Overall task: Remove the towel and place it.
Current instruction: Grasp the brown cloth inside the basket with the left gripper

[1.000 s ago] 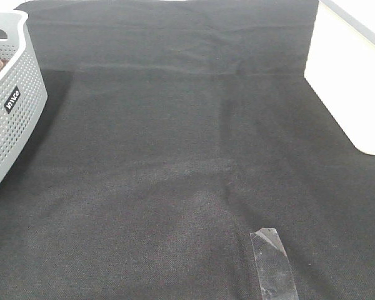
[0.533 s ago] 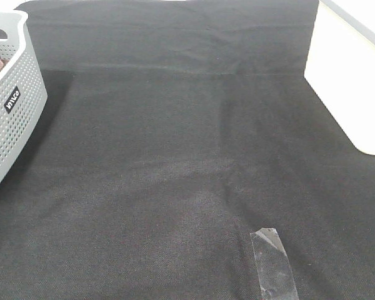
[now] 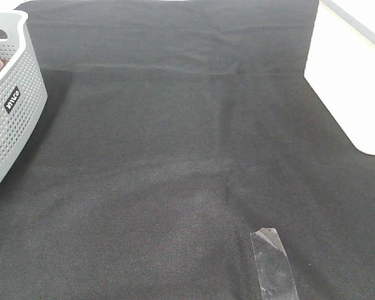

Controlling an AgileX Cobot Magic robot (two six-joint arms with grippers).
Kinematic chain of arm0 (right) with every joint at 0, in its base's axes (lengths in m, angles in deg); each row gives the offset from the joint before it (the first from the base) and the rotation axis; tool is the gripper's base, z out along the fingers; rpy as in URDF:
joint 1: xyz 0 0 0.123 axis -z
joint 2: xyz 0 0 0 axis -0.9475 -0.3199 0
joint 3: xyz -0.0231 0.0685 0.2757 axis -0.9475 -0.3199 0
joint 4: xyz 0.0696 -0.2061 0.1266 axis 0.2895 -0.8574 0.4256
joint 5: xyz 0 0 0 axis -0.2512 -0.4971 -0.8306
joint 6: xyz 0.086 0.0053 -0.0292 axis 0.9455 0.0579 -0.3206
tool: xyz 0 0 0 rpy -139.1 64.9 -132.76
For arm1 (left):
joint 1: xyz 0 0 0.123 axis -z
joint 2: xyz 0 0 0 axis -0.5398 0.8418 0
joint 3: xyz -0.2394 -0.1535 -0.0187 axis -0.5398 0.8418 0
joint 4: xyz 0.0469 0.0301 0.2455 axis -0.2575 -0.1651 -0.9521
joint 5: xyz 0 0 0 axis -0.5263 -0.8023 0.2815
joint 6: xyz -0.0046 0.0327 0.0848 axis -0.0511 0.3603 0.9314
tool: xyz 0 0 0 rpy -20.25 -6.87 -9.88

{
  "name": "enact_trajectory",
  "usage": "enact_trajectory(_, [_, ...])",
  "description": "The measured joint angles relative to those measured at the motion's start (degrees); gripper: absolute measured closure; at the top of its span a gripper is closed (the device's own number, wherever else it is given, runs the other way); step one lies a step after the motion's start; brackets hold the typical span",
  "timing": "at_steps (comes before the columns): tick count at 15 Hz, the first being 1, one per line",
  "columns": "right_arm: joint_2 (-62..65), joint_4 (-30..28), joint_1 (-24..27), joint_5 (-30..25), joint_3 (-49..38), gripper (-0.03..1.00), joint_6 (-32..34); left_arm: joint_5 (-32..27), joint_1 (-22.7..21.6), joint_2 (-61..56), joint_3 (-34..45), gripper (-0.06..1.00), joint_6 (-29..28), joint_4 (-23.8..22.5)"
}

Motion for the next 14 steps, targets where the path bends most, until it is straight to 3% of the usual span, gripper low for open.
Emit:
enact_trajectory(2, [0.0, 0.0, 0.0, 0.0, 0.0, 0.21, 0.0, 0.0, 0.0, 0.29, 0.0, 0.0, 0.17, 0.0])
enact_trajectory(3, [0.0, 0.0, 0.0, 0.0, 0.0, 0.21, 0.0, 0.0, 0.0, 0.46, 0.0, 0.14, 0.17, 0.0])
enact_trajectory(4, [0.0, 0.0, 0.0, 0.0, 0.0, 0.21, 0.0, -0.06, 0.0, 0.69, 0.0, 0.2, 0.17, 0.0])
enact_trajectory(7, [0.0, 0.0, 0.0, 0.0, 0.0, 0.21, 0.0, -0.06, 0.0, 1.2, -0.06, 0.25, -0.52, 0.0])
enact_trajectory(8, [0.0, 0.0, 0.0, 0.0, 0.0, 0.21, 0.0, -0.06, 0.0, 1.6, -0.06, 0.32, -1.26, 0.0])
enact_trajectory(11, [0.0, 0.0, 0.0, 0.0, 0.0, 0.21, 0.0, 1.55, 0.0, 1.78, -0.06, 0.87, -4.76, -1.72])
enact_trajectory(12, [0.0, 0.0, 0.0, 0.0, 0.0, 0.21, 0.0, 1.49, 0.0, 1.78, -0.06, 0.94, -5.27, -1.83])
enact_trajectory(14, [0.0, 0.0, 0.0, 0.0, 0.0, 0.21, 0.0, 1.43, 0.0, 1.78, -0.06, 0.94, -5.5, -1.89])
